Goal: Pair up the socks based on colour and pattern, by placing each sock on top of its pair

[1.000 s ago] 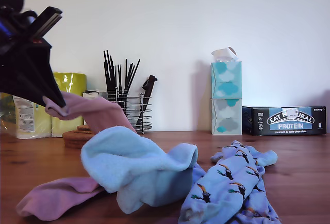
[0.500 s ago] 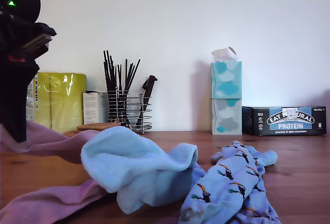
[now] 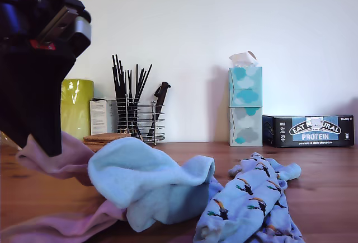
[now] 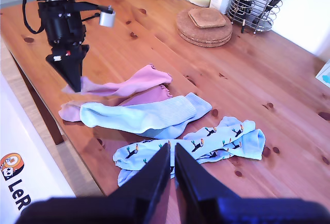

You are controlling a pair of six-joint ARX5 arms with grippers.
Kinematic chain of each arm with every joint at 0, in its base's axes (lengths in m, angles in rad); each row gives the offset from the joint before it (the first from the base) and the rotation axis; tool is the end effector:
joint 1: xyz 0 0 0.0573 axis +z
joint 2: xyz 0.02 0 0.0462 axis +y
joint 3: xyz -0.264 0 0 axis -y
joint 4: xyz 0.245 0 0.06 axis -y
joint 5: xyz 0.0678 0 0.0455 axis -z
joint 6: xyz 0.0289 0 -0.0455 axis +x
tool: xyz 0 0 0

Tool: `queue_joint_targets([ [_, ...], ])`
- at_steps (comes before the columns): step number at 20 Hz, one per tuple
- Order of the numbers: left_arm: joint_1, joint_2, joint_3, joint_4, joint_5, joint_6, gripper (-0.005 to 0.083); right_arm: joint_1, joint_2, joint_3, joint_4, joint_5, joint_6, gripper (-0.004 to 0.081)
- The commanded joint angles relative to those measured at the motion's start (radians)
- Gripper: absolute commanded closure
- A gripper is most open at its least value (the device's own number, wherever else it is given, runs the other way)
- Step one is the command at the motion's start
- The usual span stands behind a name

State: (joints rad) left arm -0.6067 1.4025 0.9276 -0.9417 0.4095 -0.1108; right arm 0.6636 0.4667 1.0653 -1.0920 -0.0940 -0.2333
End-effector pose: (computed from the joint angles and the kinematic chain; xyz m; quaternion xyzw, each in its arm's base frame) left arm 0.1870 -0.1438 0.2119 0.0272 0.6669 -0.3331 0.6661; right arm 0.0282 0.0255 0.3642 -0.1730 0.1910 0.3834 0.8869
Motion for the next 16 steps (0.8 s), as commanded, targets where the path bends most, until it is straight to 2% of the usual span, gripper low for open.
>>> queue_joint_targets([
  [1, -0.021, 0.011, -0.004, -0.011, -0.013, 0.026, 0.0598, 0.006, 0.006, 0.007, 0.009, 0.000, 0.000, 0.0783],
  [4, -0.056, 0.022, -0.004, -0.047, -0.019, 0.066, 0.0517, 0.006, 0.006, 0.007, 0.010, 0.000, 0.000, 0.0783],
  [7, -0.070, 0.037, -0.004, -0.041, -0.018, 0.086, 0.0355, 0.006, 0.006, 0.007, 0.010, 0.001, 0.000, 0.0783],
  [9, -0.070, 0.037, -0.004, -0.034, -0.015, 0.086, 0.0306, 0.006, 0.006, 0.007, 0.018, 0.001, -0.001, 0.0783],
  [13, -0.053, 0.037, 0.026, -0.061, -0.015, 0.087, 0.0337, 0.006, 0.013, 0.007, 0.037, 0.001, 0.001, 0.0783],
  [14, -0.048, 0.035, 0.046, -0.065, -0.015, 0.094, 0.0384, 0.006, 0.023, 0.007, 0.035, 0.001, 0.002, 0.0783],
  [16, -0.043, 0.019, 0.085, -0.039, -0.020, 0.114, 0.0539, 0.005, 0.053, 0.007, 0.044, 0.001, 0.030, 0.0783],
])
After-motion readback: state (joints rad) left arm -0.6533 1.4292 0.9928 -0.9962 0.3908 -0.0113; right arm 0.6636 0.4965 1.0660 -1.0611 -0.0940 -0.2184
